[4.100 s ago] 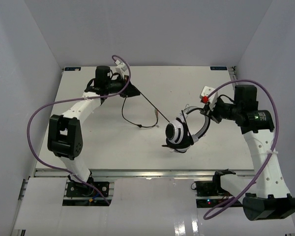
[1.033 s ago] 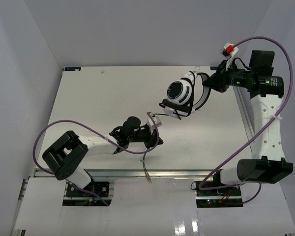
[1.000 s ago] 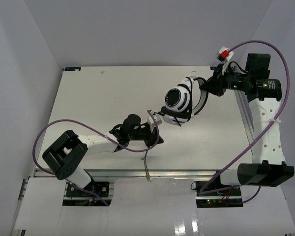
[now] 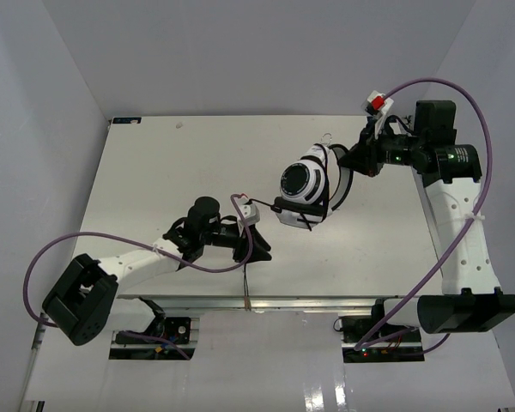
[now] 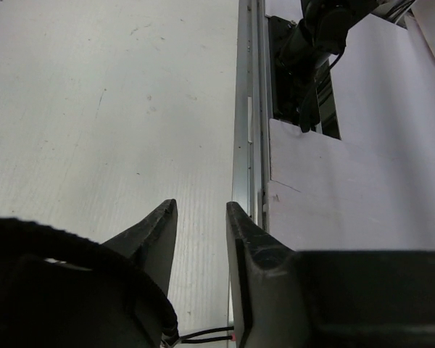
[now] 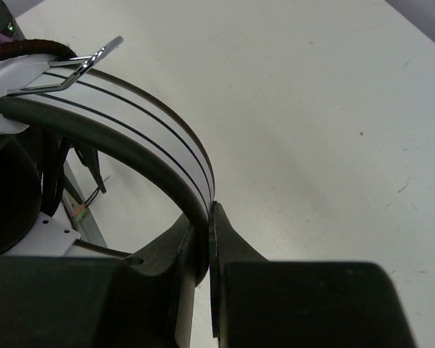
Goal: Wrap the headphones
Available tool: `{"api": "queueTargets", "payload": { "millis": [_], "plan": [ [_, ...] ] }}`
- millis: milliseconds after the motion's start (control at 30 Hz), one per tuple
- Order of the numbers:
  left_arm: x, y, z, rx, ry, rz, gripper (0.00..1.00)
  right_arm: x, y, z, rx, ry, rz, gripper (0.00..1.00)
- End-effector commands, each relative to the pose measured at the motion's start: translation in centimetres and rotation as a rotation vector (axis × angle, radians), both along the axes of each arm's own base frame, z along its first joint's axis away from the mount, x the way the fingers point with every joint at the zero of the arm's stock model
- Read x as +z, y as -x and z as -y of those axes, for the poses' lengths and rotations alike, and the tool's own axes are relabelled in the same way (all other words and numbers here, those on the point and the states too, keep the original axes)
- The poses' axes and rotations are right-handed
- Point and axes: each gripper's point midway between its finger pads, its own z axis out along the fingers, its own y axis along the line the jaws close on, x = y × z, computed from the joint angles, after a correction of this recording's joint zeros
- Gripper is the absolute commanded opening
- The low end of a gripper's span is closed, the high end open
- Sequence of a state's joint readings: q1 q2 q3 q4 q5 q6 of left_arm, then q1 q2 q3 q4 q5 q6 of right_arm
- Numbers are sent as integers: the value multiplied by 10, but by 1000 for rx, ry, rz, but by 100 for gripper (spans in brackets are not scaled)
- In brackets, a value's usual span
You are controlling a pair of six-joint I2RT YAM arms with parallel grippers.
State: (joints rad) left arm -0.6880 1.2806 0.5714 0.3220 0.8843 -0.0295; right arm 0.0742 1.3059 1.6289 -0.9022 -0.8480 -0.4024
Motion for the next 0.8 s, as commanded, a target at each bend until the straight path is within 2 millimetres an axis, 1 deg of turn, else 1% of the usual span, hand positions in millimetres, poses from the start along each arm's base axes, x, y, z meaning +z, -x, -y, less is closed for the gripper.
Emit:
{"api": "queueTargets", "payload": {
  "millis": [0,100,300,433,533,633,767],
  "plan": [
    [6,5,-8,-41,29,73,36,29,3,-11,17,-102,-25,8],
    [-2,11,-11,-67,17,76,32,32,-2,-10,-5,-106,-24,8],
    [-16,29,-12,-142,-10,92,29,38,-18,-4,-64,-128,-28,8],
    [-24,42,-8,-198,-37,91,26,41,-30,1,-106,-142,-36,8],
    [-31,54,-2,-241,-62,96,21,42,-40,6,-144,-150,-43,8],
    [-36,64,4,-279,-86,109,17,38,-54,13,-195,-153,-59,8],
    [-38,74,11,-315,-101,124,11,31,-66,17,-240,-152,-79,8]
  ]
}}
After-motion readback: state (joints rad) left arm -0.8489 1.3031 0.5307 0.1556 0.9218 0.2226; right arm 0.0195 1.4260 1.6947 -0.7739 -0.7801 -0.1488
